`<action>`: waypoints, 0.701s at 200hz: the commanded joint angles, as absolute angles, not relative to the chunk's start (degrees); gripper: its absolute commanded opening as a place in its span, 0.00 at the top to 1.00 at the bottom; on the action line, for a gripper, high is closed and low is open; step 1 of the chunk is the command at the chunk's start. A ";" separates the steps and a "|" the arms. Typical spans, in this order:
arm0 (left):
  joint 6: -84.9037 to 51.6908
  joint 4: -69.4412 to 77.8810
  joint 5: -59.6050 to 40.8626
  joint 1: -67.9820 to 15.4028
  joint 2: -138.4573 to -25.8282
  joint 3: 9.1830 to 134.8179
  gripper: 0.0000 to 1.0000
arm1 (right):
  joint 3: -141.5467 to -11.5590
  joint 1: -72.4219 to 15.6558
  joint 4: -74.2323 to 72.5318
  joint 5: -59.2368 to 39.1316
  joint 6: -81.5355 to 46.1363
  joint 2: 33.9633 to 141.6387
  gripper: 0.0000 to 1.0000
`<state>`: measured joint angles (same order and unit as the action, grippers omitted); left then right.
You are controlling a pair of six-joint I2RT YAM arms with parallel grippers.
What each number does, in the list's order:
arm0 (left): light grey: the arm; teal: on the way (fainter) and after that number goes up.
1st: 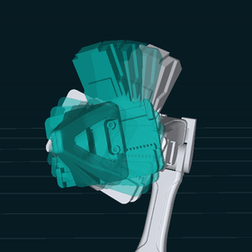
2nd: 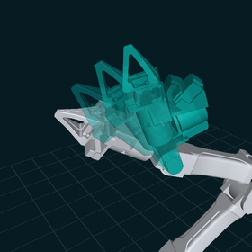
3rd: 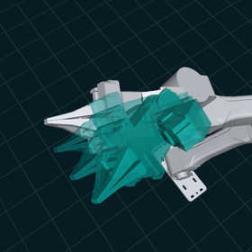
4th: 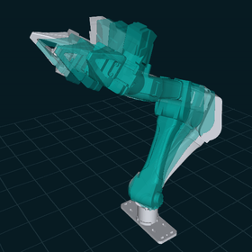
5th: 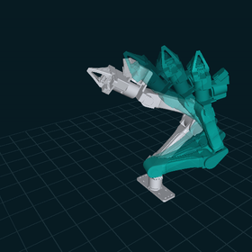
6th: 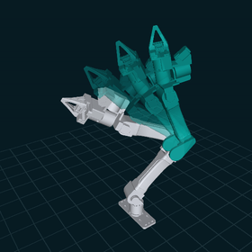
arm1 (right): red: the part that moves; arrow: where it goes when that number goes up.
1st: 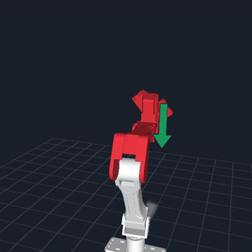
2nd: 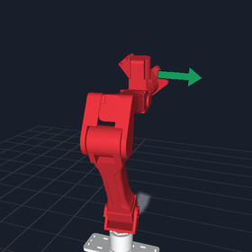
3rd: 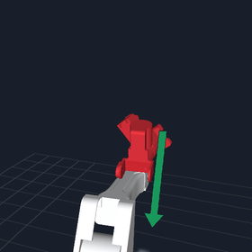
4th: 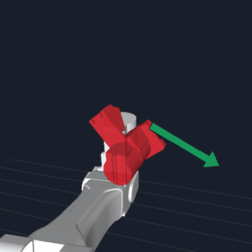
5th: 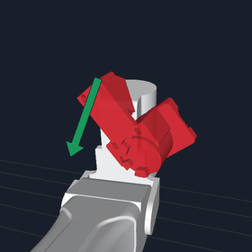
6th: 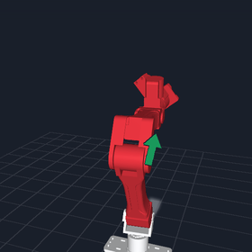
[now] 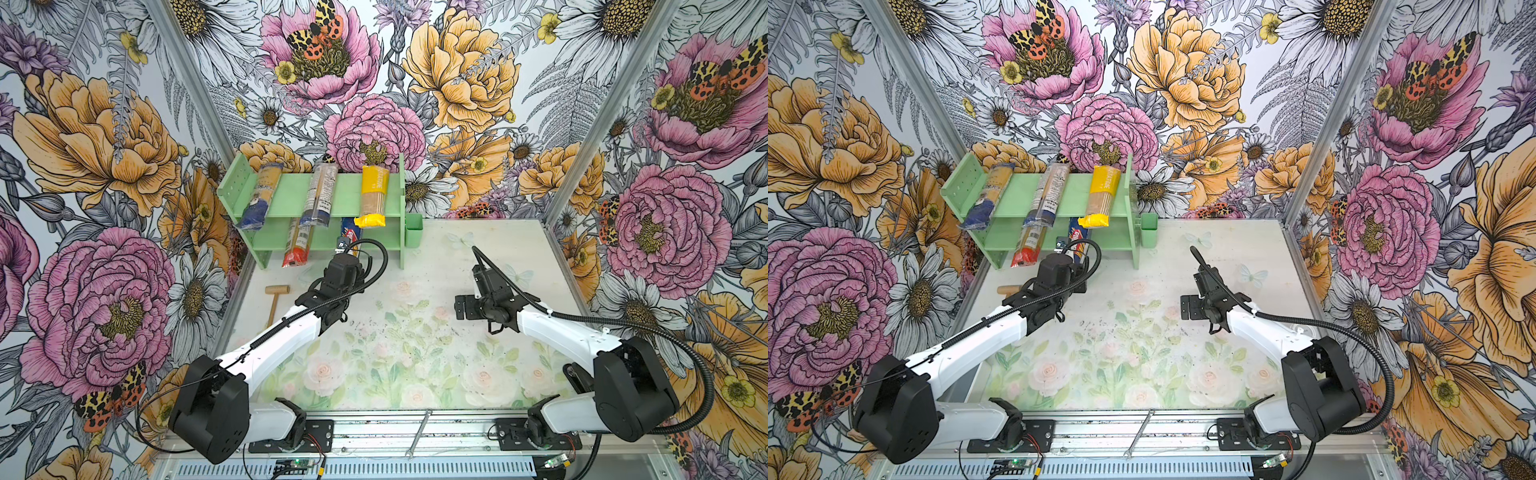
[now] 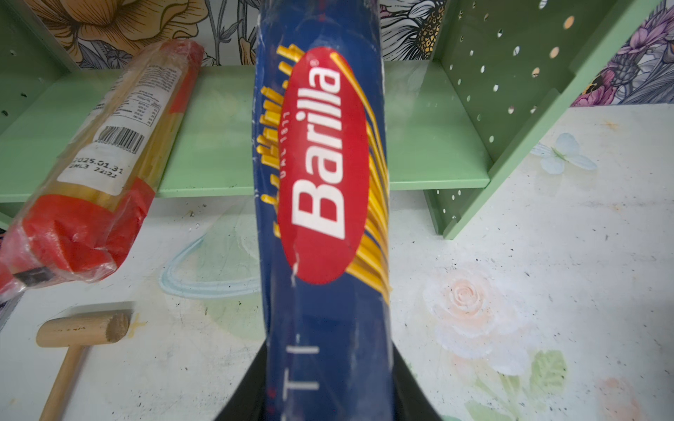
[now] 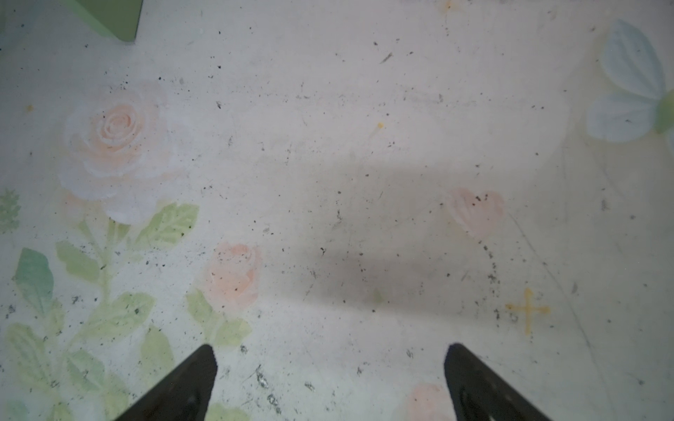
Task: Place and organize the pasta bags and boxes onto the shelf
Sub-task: 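Carry the blue Barilla box upright toward the shelf's lower tier with the left gripper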
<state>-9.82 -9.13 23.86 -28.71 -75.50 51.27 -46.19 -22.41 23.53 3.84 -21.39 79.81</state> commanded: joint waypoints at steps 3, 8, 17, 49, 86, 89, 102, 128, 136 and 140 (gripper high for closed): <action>-7.92 2.34 24.16 -27.48 -75.23 55.74 1.00 | -45.79 -22.07 23.55 5.19 -21.21 78.04 0.01; -7.91 2.29 24.00 -27.18 -75.67 55.95 1.00 | -45.79 -22.06 23.54 5.10 -21.23 78.05 0.00; -7.91 2.35 23.49 -26.66 -76.32 56.40 1.00 | -45.97 -22.11 23.54 5.09 -21.21 78.28 0.01; -7.89 2.97 22.69 -25.99 -78.19 57.59 1.00 | -46.27 -22.07 23.53 5.14 -21.36 78.70 0.00; -7.39 4.48 23.11 -25.83 -80.00 58.99 1.00 | -46.67 -22.11 23.40 4.04 -21.36 79.21 0.00; -7.38 4.48 23.12 -25.77 -80.20 59.20 1.00 | -46.67 -22.07 23.41 4.03 -21.36 79.27 0.01; -7.27 4.48 22.94 -25.58 -81.06 59.96 1.00 | -46.67 -22.07 23.46 4.04 -21.39 79.26 0.00; -7.29 5.01 22.35 -25.07 -82.41 60.72 1.00 | -46.49 -22.06 23.46 4.21 -21.31 78.85 0.01; -7.29 5.35 22.00 -24.90 -82.81 60.97 1.00 | -46.41 -22.13 23.41 4.20 -21.35 78.76 0.01; -7.29 5.36 21.82 -24.74 -82.99 61.05 1.00 | -46.36 -22.12 23.45 4.23 -21.27 78.75 0.00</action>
